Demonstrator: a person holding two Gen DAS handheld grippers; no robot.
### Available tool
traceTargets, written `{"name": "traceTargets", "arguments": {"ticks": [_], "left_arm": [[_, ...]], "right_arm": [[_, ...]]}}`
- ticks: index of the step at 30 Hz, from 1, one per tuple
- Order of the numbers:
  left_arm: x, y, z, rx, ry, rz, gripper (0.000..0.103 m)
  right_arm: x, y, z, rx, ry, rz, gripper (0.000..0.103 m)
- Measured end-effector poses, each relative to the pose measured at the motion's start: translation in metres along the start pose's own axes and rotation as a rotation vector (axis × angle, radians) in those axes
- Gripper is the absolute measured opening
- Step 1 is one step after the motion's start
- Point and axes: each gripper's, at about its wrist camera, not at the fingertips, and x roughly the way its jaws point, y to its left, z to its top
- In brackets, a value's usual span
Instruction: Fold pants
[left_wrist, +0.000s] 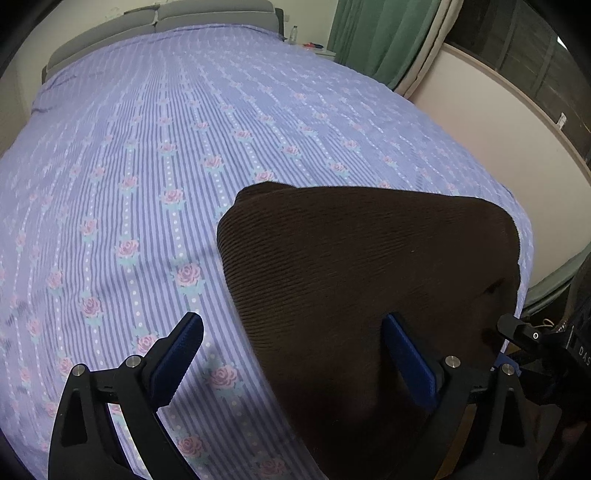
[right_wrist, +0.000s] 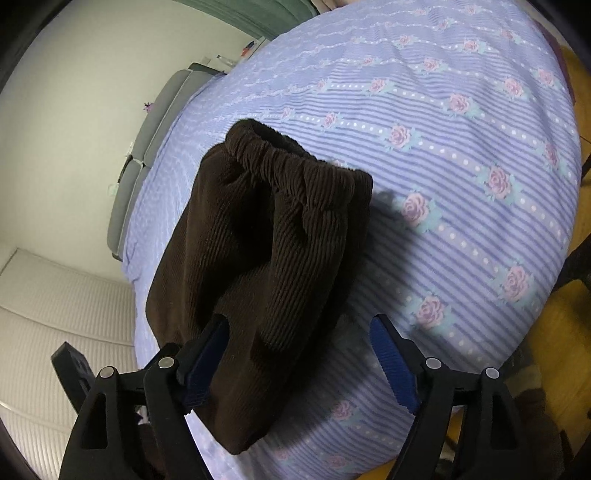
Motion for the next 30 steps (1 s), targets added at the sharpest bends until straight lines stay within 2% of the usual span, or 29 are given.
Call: {"name": "traceTargets", "arguments": {"ticks": [7, 11, 21, 24, 27, 29, 30], "left_arm": [[0.017, 0.008, 0.001, -0.026, 0.016, -0.04, 0.102], [0.026, 0.008, 0.003, -0.033, 0.023, -0.063, 0.102], [0.045, -0.001, 0.013, -0.076, 0.003, -0.106, 0.099], [0.048, -0.002, 0.018, -0.088, -0.016, -0.09, 0.09], [0.048, 0.001, 0.022, -0.109, -0.028, -0.082, 0.071], [0.044, 0.0, 0.024, -0.119, -0.033, -0.08, 0.055], [0.042, 0.0, 0.025, -0.121, -0.034, -0.079, 0.051]], "right_arm": [[0.024, -0.011, 0.001, 0.049, -0.011, 0.027, 0.081], [0.038, -0.021, 0.005, 0.089, -0.012, 0.085, 0.081], [0.073, -0.023, 0.031, 0.066, 0.025, 0.223, 0.082], [0.088, -0.019, 0.038, 0.072, 0.049, 0.26, 0.082], [0.099, -0.015, 0.044, 0.073, 0.067, 0.283, 0.078], [0.1, -0.009, 0.048, 0.044, 0.078, 0.274, 0.061], [0.099, -0.008, 0.05, 0.039, 0.082, 0.273, 0.058]]}}
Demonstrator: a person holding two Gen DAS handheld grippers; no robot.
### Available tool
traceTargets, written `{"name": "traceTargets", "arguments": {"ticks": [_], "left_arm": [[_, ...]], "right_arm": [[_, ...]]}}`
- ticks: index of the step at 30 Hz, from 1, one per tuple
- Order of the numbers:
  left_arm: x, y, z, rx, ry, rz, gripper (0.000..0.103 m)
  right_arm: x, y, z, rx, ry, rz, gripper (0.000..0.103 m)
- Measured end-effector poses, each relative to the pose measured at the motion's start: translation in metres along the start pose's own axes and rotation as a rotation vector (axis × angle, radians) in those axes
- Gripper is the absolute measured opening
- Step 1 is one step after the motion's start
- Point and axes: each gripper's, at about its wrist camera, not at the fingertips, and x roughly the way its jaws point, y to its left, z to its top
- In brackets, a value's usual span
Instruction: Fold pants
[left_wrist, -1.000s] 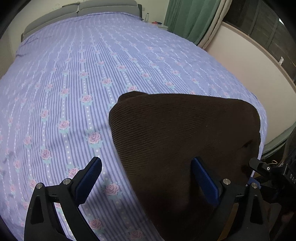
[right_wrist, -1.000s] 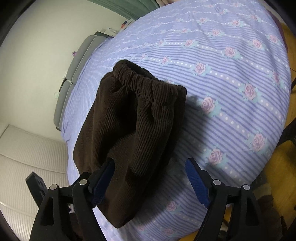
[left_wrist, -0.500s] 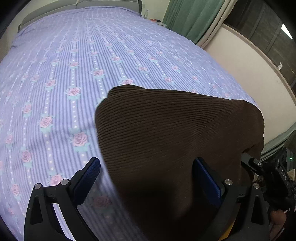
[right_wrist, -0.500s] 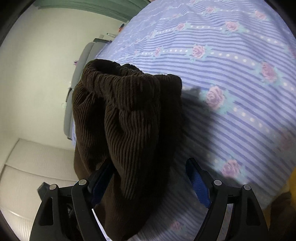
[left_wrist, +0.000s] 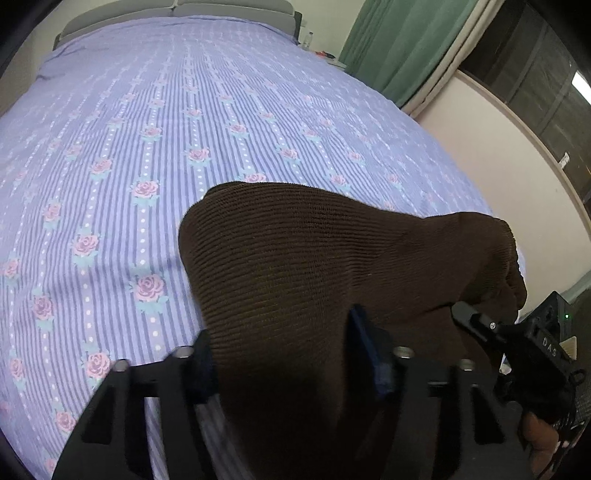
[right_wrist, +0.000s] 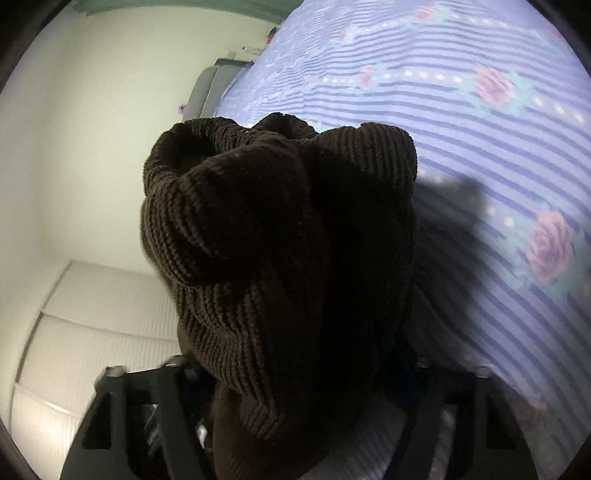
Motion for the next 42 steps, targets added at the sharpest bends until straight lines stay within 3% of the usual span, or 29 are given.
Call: {"name": "traceTargets", "arguments": {"ticks": [2, 5, 15, 26, 30, 34, 39, 42], "left_arm": [[-0.004, -0.003, 0.002, -0.004, -0.002, 0.004, 0.042], [-0.015, -0.007, 0.004, -0.021, -0.012, 0.011, 0.037], [-0.082, -0.026, 0.032, -0.07, -0.08, 0.099, 0.035], [-0.184, -0.011, 0.078, -0.219, -0.226, 0.256, 0.035], [-0.22, 0.027, 0.088, -0.277, -0.285, 0.293, 0.035], [-0.267, 0.089, 0.084, -0.318, -0.342, 0.317, 0.035], [-0.329, 0.202, 0.077, -0.324, -0.382, 0.305, 0.035], [-0.374, 0.289, 0.07, -0.324, -0.363, 0.272, 0.035]], "right_arm": [[-0.003, 0.007, 0.003, -0.013, 0.01, -0.004, 0.048], [-0.006, 0.02, 0.008, -0.032, 0.029, -0.017, 0.043], [-0.006, 0.08, 0.042, -0.113, 0.109, 0.014, 0.039], [0.041, 0.197, 0.079, -0.26, 0.276, 0.13, 0.038], [0.075, 0.249, 0.069, -0.326, 0.316, 0.184, 0.038], [0.116, 0.299, 0.035, -0.371, 0.343, 0.227, 0.038], [0.183, 0.368, -0.035, -0.393, 0.344, 0.27, 0.038], [0.218, 0.405, -0.091, -0.383, 0.327, 0.273, 0.038]]}}
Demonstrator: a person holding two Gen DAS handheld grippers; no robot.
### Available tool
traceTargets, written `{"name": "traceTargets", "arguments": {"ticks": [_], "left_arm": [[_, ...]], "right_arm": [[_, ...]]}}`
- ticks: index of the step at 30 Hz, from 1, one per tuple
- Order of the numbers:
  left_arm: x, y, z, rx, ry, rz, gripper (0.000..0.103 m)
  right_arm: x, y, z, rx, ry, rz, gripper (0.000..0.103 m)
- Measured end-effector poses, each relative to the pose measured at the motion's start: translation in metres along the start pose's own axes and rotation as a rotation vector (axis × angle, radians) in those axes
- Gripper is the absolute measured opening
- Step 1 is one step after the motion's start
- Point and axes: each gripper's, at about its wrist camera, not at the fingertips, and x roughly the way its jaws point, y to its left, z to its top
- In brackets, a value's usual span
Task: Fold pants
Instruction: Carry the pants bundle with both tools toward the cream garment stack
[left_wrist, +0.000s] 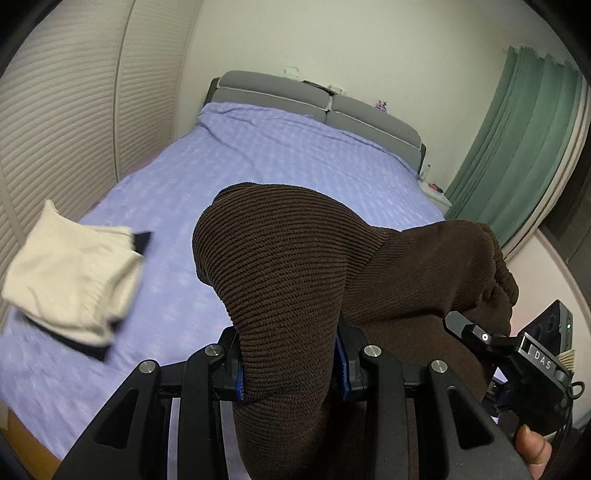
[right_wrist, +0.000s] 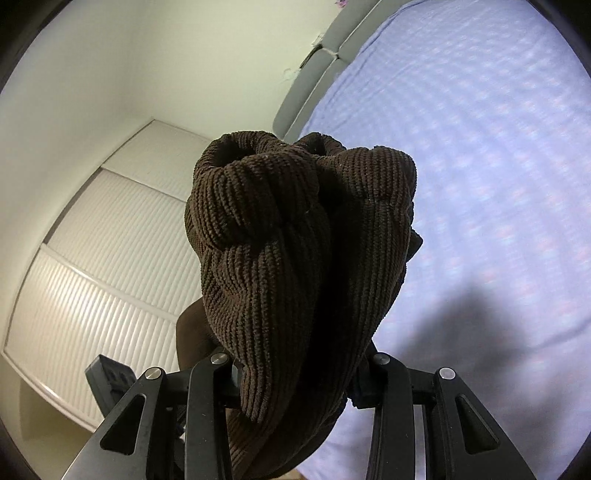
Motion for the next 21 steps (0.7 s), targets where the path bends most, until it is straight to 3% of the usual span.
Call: {"name": "traceTargets", "arguments": {"ticks": [5, 10, 14, 18, 21], "left_arm": [[-0.029, 0.128, 0.064, 0.068, 0.016, 0.026, 0.035], [-0.04, 0.24, 0.12, 0.152, 0.011, 0.048, 0.036], [-0.026, 0.305, 0.136, 0.184, 0.019, 0.045, 0.036], [0.007, 0.358, 0.134, 0.181, 0.038, 0.033, 0.037], [0.035, 0.396, 0.13, 0.135, 0.057, 0.005, 0.037]], "right_arm": [[0.118, 0.079, -0.059, 0.065, -0.037, 0.015, 0.038], [0.229, 0.132, -0.092, 0.149, -0.082, 0.071, 0.038], [0.312, 0.155, -0.125, 0.199, -0.095, 0.096, 0.038], [0.344, 0.152, -0.185, 0.238, -0.094, 0.088, 0.038], [0.373, 0.146, -0.196, 0.234, -0.087, 0.057, 0.038]]}}
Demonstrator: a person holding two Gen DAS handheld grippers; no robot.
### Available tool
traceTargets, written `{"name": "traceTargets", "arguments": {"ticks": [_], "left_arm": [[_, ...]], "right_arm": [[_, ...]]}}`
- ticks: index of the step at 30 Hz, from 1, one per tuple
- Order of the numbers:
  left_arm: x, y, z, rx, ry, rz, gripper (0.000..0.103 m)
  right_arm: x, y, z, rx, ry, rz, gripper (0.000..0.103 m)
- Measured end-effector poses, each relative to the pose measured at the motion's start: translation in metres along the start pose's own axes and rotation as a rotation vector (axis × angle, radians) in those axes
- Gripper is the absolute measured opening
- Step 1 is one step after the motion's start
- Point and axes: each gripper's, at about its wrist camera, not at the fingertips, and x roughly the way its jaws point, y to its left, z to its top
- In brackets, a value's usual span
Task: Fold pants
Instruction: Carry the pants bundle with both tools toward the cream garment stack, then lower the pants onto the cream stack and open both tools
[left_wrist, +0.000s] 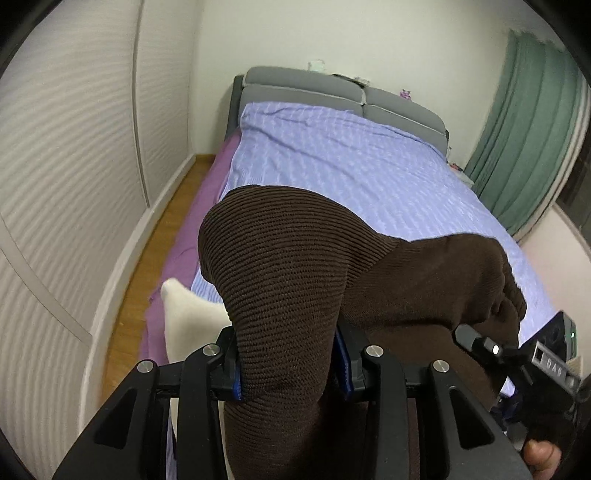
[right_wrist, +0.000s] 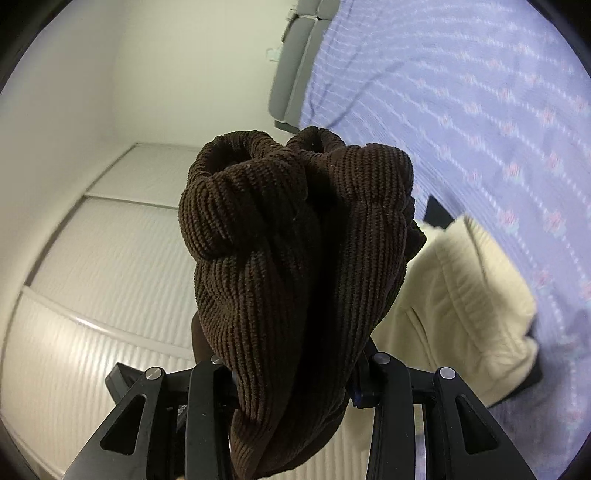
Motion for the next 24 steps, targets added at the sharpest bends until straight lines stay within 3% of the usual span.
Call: {"name": "traceTargets", "arguments": {"ticks": [6, 9, 12, 16, 20, 24], "left_arm": [[0.054, 0.028, -0.034, 0.023, 0.09, -0.028, 0.038], [0.074, 0.037, -0.049, 0.017, 0.118, -0.012, 0.043], [0.087, 0.045, -0.057, 0.016, 0.114, 0.01, 0.05], [0.095, 0.054, -0.058, 0.007, 0.098, 0.019, 0.061], [0.083, 0.051, -0.062, -0.01, 0.087, 0.024, 0.061], [0.055, 0.04, -0.063, -0.003, 0.063, 0.084, 0.061]], "right_arm": [[0.031, -0.033, -0.022, 0.009, -0.003, -0.113, 0.038], [0.035, -0.054, -0.034, 0.036, -0.004, -0.173, 0.039], [0.043, -0.061, -0.038, -0.023, 0.021, -0.218, 0.041], [0.065, -0.078, -0.024, -0.044, 0.031, -0.243, 0.054], [0.063, -0.075, -0.022, -0.065, 0.068, -0.279, 0.059], [0.044, -0.06, -0.025, -0.116, 0.1, -0.341, 0.065]]}}
